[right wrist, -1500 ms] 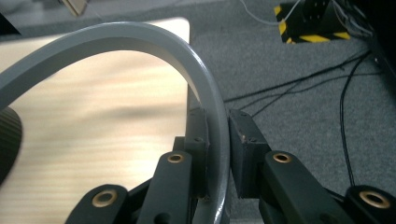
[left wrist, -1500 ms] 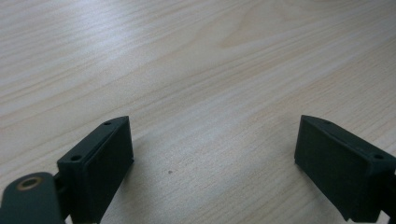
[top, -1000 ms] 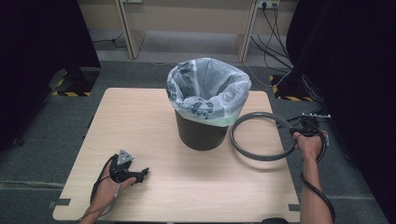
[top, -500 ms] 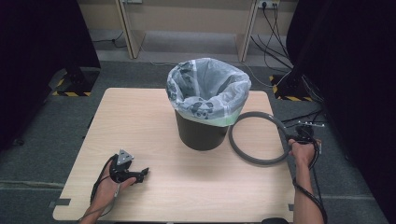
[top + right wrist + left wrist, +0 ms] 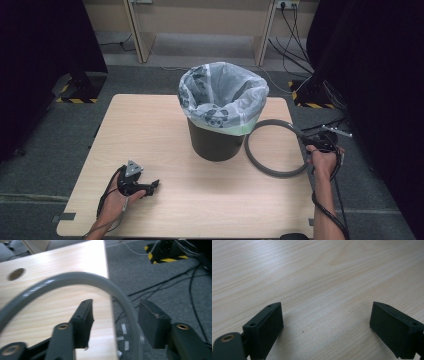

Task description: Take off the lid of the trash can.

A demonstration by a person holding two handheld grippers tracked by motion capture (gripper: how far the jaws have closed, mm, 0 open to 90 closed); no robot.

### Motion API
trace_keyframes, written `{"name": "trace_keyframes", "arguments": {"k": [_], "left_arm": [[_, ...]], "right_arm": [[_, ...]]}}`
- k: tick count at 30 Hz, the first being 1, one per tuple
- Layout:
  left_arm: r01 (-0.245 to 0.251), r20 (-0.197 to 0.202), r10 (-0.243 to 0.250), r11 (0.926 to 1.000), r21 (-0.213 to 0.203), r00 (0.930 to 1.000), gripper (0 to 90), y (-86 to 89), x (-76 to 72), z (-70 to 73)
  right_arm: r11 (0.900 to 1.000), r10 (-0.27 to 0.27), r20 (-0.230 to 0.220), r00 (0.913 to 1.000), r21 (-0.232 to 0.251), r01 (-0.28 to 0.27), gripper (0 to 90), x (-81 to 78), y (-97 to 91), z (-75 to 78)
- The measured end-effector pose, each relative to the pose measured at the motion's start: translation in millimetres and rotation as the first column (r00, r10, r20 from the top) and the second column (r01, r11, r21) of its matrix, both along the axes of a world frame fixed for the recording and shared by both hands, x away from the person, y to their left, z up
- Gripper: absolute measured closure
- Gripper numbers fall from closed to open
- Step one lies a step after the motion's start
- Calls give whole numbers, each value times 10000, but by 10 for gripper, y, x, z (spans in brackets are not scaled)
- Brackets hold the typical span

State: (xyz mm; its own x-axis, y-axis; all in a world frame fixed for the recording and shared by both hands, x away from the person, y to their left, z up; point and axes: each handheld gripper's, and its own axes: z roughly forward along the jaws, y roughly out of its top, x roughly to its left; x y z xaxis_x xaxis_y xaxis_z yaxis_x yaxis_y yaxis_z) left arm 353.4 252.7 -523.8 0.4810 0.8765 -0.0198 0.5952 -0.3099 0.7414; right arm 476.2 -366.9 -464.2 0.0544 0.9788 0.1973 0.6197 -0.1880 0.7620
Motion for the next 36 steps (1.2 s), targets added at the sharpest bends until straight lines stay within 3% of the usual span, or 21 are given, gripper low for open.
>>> {"name": "trace_keyframes", "arguments": {"k": [12,19,22,30,36], "left_arm": [[-6,3,6,10000,2,10000,108,0,-1,0],[-4,-3,4,10000,7,10000,108,0,0,0],[1,-7,-1,10000,2,10000,108,1,0,0],[-6,-3,6,10000,-5,10000,107,0,0,0],[3,-8,-3,10000,-7,10000,107,1,0,0]], "right_arm": [[9892,1320,452,9902,578,-1345,320,19,380,247],[9766,1999,815,9764,640,-2053,281,41,552,466],[9704,2305,981,9681,502,-2361,275,55,634,573],[9491,2947,1311,9466,747,-3058,258,83,820,843],[9451,3150,1329,9398,465,-3233,258,156,905,1052]]}}
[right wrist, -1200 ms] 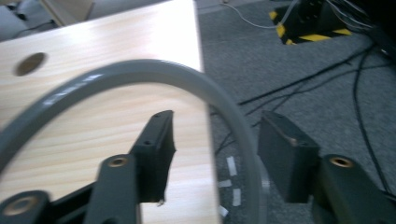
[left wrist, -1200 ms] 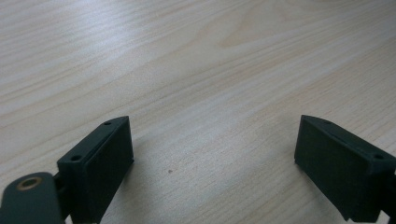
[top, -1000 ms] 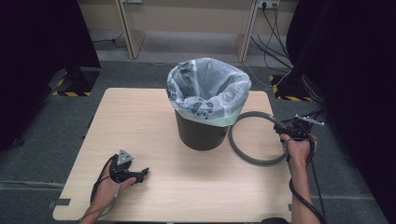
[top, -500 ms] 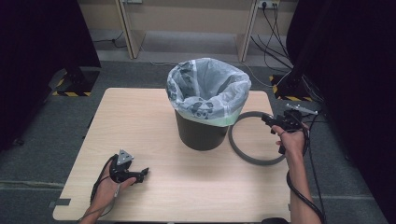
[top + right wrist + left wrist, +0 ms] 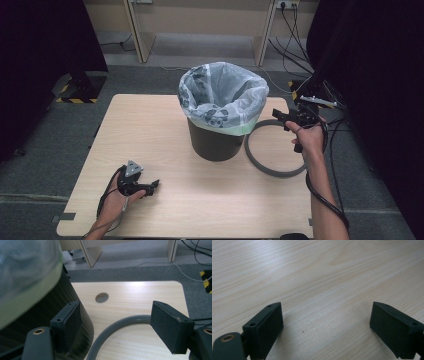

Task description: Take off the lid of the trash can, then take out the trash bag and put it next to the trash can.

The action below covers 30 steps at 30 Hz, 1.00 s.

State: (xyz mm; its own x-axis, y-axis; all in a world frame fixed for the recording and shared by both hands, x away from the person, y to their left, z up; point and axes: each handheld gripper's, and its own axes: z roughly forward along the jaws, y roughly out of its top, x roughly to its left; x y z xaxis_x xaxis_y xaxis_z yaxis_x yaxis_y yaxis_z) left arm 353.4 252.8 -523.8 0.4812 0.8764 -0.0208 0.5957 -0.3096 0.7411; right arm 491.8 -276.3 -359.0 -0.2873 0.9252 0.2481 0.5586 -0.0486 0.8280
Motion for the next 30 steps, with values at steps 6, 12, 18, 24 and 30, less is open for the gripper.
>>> {"name": "trace_keyframes", "arguments": {"k": [6,12,18,24,30], "left_arm": [[-3,4,3,10000,-1,10000,107,0,0,0],[-4,3,4,10000,-3,10000,107,0,0,0],[-4,3,4,10000,-4,10000,107,0,0,0],[-4,3,4,10000,-4,10000,107,0,0,0],[3,-1,-3,10000,6,10000,107,1,0,0]], "right_arm": [[9999,110,325,9994,-27,-109,259,65,66,276],[9994,292,664,9974,140,-302,259,75,129,500],[9974,529,959,9940,436,-573,259,85,219,705],[9955,802,933,9924,421,-844,259,124,346,763],[9938,1027,703,9922,356,-1054,259,212,492,759]]}}
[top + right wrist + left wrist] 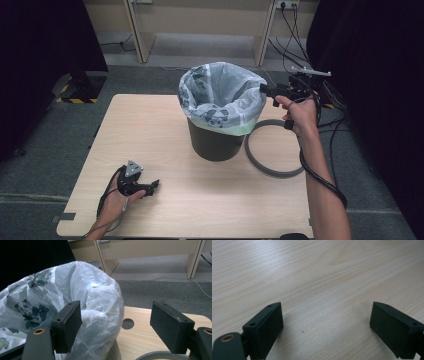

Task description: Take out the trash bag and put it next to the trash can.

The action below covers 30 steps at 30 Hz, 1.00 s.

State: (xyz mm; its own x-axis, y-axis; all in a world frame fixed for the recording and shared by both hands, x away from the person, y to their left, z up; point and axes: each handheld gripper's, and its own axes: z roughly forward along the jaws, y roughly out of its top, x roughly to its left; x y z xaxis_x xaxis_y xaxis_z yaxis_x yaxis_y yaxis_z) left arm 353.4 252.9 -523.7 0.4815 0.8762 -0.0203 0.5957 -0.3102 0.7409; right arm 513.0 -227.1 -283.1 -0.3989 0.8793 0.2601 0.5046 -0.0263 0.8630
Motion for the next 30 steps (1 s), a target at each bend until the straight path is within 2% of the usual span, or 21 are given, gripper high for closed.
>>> {"name": "trace_keyframes", "arguments": {"k": [6,10,13,14,15,16,21,24,26,28,30], "left_arm": [[-2,2,2,10000,-4,10000,107,0,0,0],[-5,2,5,10000,-7,10000,107,-1,0,0],[2,1,-2,10000,-1,10000,107,0,0,0],[2,1,-2,10000,-1,10000,107,0,0,0],[3,1,-3,10000,-3,10000,107,0,0,0],[2,1,-2,10000,-1,10000,107,0,0,0],[5,0,-5,10000,2,10000,107,0,0,0],[-8,6,8,10000,-12,10000,107,-1,0,0],[-8,4,8,10000,-1,10000,107,-1,-1,0],[-2,4,2,10000,-3,10000,107,0,0,0],[-2,1,2,10000,-3,10000,107,0,0,0]], "right_arm": [[9998,100,-283,9996,-146,-104,259,112,137,-20],[9999,147,-437,9989,-80,-150,278,161,181,-40],[9994,310,-580,9978,-133,-319,382,197,234,-66],[9994,310,-580,9978,-133,-319,382,197,234,-66],[9990,409,-637,9971,-176,-421,473,207,250,-75],[9990,409,-637,9971,-176,-421,473,207,250,-75],[9968,505,-456,9977,-591,-531,656,182,275,-13],[9927,413,-190,9990,-1123,-432,739,167,275,64],[9930,434,-72,9990,-1097,-439,798,167,262,136],[9925,434,-36,9991,-1142,-435,816,169,261,158],[9943,480,-10,9988,-957,-479,841,172,266,192]]}}
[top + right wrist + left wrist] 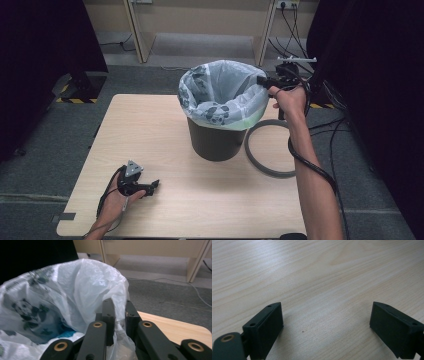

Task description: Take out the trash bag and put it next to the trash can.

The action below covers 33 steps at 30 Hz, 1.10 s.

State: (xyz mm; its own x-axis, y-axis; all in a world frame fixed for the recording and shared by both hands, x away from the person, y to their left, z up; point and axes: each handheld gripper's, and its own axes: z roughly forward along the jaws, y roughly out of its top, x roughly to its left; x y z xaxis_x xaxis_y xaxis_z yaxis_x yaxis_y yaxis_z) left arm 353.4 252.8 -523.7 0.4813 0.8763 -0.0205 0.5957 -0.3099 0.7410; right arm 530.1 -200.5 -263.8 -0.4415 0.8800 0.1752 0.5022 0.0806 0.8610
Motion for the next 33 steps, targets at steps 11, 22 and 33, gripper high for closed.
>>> {"name": "trace_keyframes", "arguments": {"k": [11,22,33], "left_arm": [[3,5,-3,10000,3,10000,107,-1,0,0],[68,7,-68,10000,4,10000,111,0,-4,2],[470,363,-437,9944,-950,9984,151,-69,-58,246]], "right_arm": [[9879,246,311,9992,1523,-290,885,69,156,177],[9835,297,841,9960,1755,-442,890,88,310,436],[9756,299,774,9966,2149,-460,890,135,293,459]]}}
